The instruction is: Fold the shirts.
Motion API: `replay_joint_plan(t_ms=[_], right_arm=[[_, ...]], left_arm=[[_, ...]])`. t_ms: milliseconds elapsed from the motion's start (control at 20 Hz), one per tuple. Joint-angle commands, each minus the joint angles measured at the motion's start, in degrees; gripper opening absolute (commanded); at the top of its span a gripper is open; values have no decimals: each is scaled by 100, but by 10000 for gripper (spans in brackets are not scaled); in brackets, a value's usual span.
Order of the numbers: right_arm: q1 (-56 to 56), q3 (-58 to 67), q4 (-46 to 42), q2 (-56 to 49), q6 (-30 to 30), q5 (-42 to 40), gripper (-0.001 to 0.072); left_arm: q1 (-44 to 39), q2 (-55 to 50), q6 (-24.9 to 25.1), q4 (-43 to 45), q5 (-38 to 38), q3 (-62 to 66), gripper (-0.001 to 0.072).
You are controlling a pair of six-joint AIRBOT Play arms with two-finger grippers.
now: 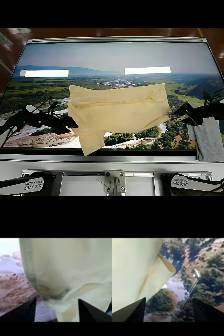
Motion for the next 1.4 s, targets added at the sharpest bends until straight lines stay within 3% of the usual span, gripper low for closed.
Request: replay_joint_plan(t_ms=[0, 100, 200, 250, 500, 600, 1000, 1050, 1100, 1250, 1350], right_arm=[[-2, -118, 50, 2, 66, -87, 688], [0, -295, 72, 2, 101, -214, 689], [92, -544, 116, 2, 111, -450, 688], [173, -656, 142, 2, 164, -638, 688], [566, -979, 168, -70, 531, -1646, 676], [599, -979, 310, -111, 682, -1910, 545], [623, -979, 538, -466, 804, -2048, 532], [621, -981, 527, -498, 807, -2035, 352], [621, -979, 527, -498, 807, -2035, 244], [616, -979, 507, -448, 702, -1740, 66], [616, -964, 435, -188, 492, -1539, 60]], left_arm=[[-122, 9, -195, -208, 621, -85, 445], [-122, 9, -273, -208, 726, -79, 208], [-122, 11, -168, -208, 684, -66, 71], [-122, 15, -35, -208, 638, -63, 46], [-120, 15, -4, -208, 553, -61, 46], [-120, 15, 11, -205, 557, -31, 46], [-118, 15, 52, -208, 546, 129, 46], [-118, 15, 52, -208, 531, 146, 46], [-116, 15, 52, -208, 529, 160, 46], [-116, 17, 90, -203, 527, 223, 45], [-116, 83, 216, -179, 529, 339, 43]])
